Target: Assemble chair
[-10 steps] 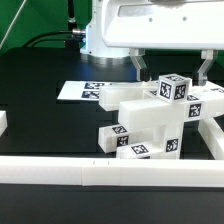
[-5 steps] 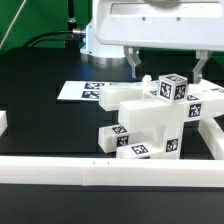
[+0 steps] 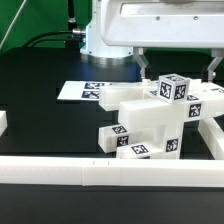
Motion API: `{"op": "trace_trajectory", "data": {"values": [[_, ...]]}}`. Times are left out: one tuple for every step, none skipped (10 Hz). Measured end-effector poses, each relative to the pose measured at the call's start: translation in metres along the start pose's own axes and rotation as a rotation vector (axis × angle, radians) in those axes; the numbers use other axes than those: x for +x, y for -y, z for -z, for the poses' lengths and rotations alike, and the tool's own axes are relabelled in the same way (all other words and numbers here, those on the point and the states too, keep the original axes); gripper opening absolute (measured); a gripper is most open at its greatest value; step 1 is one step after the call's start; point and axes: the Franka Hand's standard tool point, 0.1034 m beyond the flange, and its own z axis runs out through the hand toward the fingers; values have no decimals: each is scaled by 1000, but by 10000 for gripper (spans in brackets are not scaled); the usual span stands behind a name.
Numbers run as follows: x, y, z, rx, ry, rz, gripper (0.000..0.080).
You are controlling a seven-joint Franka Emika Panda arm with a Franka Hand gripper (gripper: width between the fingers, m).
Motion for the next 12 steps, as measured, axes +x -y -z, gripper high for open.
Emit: {"op": "trace_trajectory", "data": {"values": [[0, -3, -1, -3, 1, 70, 649], [1, -3, -1, -4, 1, 127, 649], [0, -4, -1, -5, 1, 170, 649], [1, -5, -4, -24, -24, 291, 649], [-2, -1, -7, -64, -29, 416, 649], [-2, 1, -7, -81, -27, 504, 649], [-3, 2, -8, -88, -26, 555, 649], [-2, 2, -8, -97, -27, 631, 649], [-1, 0, -8, -98, -25, 687, 649], [0, -2, -8, -98, -24, 699, 646], [1, -5, -7, -99, -24, 696, 646], [2, -8, -7, -99, -24, 689, 463]]}}
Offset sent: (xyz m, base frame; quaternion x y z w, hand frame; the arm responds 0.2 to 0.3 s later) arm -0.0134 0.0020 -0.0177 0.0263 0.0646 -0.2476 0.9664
